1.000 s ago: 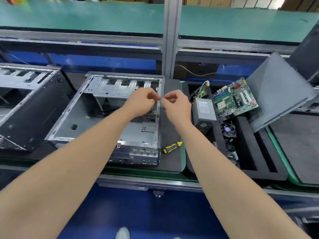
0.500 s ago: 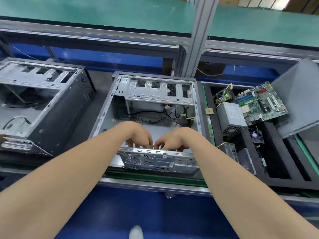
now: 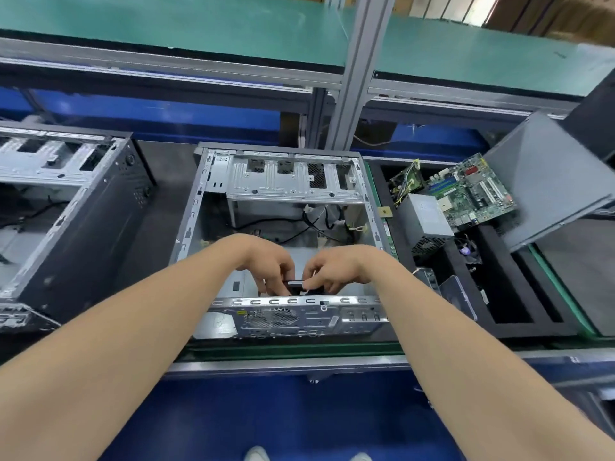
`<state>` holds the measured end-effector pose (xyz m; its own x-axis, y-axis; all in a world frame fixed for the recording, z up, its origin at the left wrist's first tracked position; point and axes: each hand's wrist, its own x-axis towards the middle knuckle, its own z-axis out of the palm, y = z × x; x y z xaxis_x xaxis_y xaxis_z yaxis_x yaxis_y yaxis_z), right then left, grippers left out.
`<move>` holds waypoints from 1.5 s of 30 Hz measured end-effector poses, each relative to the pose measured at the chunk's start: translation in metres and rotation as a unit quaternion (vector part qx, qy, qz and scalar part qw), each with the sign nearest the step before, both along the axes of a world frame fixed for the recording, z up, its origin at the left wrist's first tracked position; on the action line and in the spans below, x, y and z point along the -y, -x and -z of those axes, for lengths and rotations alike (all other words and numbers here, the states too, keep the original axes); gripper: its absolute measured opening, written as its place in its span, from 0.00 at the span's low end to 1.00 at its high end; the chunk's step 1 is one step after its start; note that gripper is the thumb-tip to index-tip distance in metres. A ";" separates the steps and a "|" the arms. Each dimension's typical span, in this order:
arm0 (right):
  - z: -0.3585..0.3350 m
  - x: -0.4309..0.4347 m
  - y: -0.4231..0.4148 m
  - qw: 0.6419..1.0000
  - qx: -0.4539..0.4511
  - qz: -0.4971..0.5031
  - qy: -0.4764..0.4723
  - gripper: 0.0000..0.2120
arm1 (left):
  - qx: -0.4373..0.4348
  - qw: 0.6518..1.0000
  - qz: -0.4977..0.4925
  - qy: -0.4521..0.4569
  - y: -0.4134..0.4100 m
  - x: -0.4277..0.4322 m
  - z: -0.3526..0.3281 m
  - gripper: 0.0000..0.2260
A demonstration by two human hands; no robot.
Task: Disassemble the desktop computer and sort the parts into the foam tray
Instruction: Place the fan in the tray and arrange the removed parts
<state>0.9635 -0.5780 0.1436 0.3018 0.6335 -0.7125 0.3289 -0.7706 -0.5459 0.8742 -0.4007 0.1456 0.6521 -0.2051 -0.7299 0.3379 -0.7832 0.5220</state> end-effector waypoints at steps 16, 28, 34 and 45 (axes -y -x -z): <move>-0.055 0.029 -0.009 0.792 -0.179 0.390 -0.433 0.21 | 0.274 0.912 -0.247 0.178 -0.058 0.006 -0.098 0.08; -0.063 0.117 -0.056 0.792 0.034 0.476 -0.381 0.15 | 0.286 0.831 -0.406 0.249 -0.132 0.096 -0.107 0.09; -0.039 0.190 -0.099 0.771 0.145 0.530 -0.322 0.16 | 0.233 0.814 -0.448 0.288 -0.173 0.153 -0.089 0.07; -0.006 0.262 -0.169 0.727 -0.014 0.602 -0.329 0.08 | 0.089 0.865 -0.426 0.249 -0.229 0.253 -0.034 0.10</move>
